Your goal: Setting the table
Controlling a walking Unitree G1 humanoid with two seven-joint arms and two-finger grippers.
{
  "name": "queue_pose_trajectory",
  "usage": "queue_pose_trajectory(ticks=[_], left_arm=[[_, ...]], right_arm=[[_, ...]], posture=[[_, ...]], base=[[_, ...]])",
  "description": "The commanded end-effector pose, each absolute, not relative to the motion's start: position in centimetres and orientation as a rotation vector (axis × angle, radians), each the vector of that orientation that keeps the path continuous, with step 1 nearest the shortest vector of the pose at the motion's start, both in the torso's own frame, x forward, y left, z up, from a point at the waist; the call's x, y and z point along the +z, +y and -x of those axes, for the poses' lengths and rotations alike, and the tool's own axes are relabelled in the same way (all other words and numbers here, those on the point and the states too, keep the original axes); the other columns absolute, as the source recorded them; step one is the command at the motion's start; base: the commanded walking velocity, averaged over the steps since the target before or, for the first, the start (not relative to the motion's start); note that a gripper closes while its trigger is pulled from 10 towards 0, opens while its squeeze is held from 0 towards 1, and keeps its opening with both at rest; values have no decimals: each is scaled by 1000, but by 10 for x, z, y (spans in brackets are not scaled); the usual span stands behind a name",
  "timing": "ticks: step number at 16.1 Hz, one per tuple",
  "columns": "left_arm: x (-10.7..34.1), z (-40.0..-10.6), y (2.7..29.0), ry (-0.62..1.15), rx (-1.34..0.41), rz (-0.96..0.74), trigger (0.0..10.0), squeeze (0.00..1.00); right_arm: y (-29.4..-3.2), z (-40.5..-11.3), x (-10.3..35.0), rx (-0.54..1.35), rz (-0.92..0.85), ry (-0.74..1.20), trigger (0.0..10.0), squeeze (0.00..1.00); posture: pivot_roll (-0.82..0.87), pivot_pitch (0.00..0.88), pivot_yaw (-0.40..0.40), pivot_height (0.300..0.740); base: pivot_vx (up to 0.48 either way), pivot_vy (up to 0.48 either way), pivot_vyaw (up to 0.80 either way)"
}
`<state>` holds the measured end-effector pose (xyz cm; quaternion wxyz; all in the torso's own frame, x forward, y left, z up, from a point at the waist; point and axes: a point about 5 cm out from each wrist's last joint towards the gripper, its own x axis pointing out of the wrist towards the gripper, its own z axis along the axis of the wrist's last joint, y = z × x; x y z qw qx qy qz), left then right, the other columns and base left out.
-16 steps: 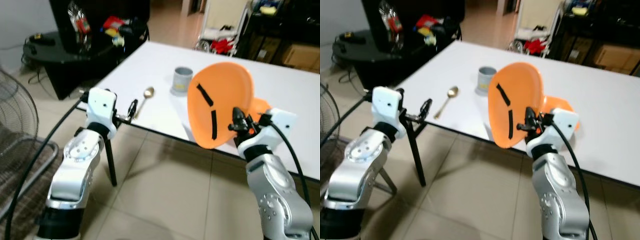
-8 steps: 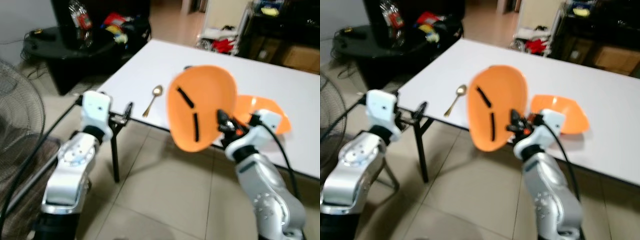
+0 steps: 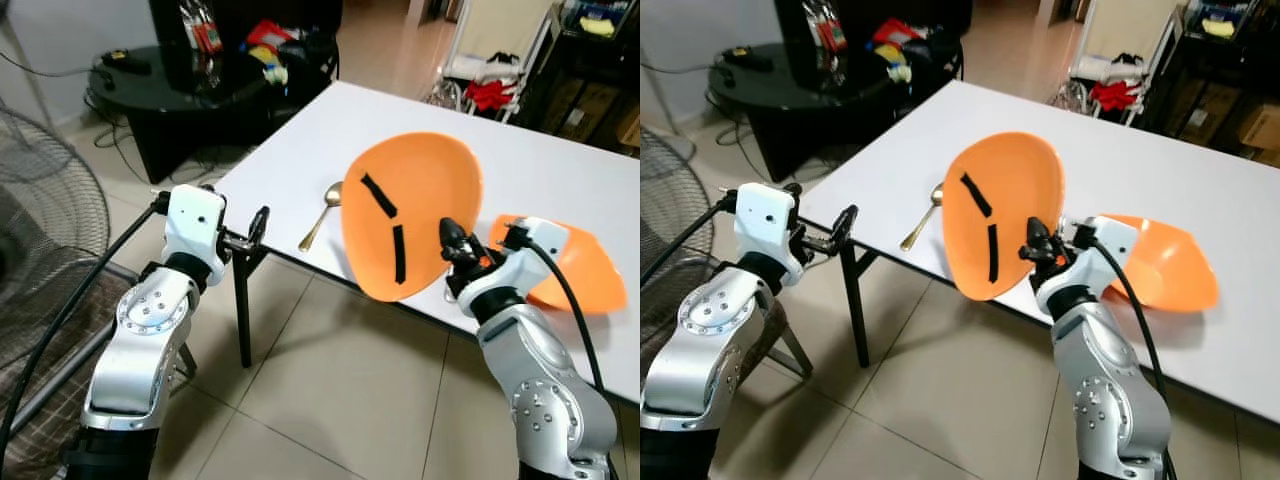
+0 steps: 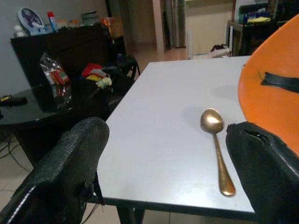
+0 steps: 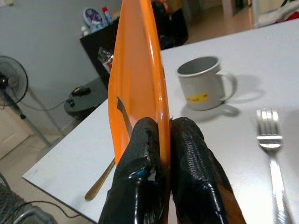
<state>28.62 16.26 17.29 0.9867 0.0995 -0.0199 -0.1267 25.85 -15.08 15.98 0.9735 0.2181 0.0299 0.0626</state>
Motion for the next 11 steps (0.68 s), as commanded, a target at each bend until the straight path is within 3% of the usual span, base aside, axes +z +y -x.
queue_pose_trajectory(ticks=[1,11], left_arm=[[177,-286,162,-59,-266,-204,10000,0],[178,-287,163,-62,-283,-210,10000,0]], right_arm=[[-148,-258,169,153,-449,21,10000,0],[-143,-258,166,195,-478,51,10000,0]], posture=[[65,0,-47,740],[67,0,-47,740]], base=[[322,0,0],[327,0,0]])
